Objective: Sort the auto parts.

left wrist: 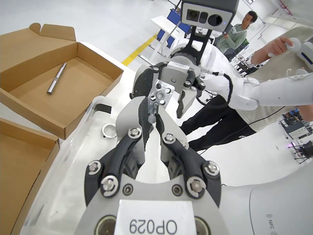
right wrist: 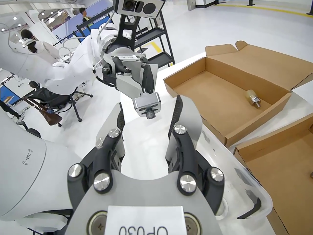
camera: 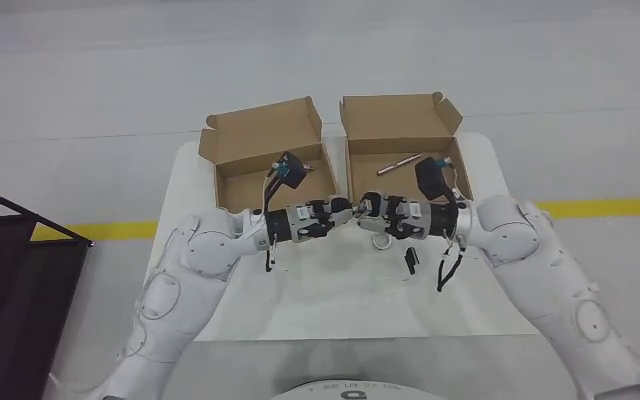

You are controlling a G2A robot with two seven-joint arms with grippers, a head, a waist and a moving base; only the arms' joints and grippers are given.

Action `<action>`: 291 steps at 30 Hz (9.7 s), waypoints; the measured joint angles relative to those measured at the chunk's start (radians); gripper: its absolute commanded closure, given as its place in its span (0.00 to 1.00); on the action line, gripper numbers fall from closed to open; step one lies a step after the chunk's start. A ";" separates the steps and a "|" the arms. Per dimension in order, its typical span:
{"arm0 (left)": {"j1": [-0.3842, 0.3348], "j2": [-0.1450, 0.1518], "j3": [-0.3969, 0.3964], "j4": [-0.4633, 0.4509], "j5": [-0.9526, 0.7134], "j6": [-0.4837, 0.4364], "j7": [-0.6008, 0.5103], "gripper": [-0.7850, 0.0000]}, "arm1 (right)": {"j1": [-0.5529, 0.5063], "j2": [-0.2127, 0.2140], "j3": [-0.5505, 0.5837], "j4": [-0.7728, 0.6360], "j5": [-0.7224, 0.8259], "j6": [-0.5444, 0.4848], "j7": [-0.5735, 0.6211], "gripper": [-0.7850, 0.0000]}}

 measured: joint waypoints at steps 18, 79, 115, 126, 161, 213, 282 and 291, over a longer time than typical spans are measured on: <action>0.000 0.000 0.000 0.000 0.000 0.000 0.000 1.00 | 0.023 0.004 -0.025 0.008 0.010 -0.013 -0.001 1.00; 0.000 0.000 0.000 0.000 0.000 0.000 0.000 0.00 | 0.188 -0.021 0.024 0.574 -0.125 0.426 -0.123 0.00; 0.012 0.008 -0.014 -0.018 0.032 0.013 0.063 0.00 | -0.003 0.024 0.217 0.266 -0.033 0.053 -0.039 0.00; 0.105 0.037 -0.179 -0.066 0.111 0.042 0.167 0.00 | -0.086 0.032 0.168 0.033 -0.415 0.189 0.046 0.00; 0.117 0.040 -0.191 -0.068 0.107 0.042 0.176 0.00 | 0.102 -0.003 -0.187 0.171 -0.276 0.484 0.290 0.49; 0.117 0.040 -0.191 -0.068 0.107 0.042 0.176 0.00 | 0.168 -0.027 -0.248 0.260 -0.278 0.473 0.284 0.59; 0.117 0.040 -0.191 -0.068 0.107 0.042 0.176 0.00 | 0.339 -0.131 -0.491 0.357 -0.493 0.563 0.282 1.00; 0.117 0.040 -0.191 -0.068 0.107 0.042 0.176 0.00 | 0.318 -0.119 -0.436 0.293 -0.439 0.494 0.238 1.00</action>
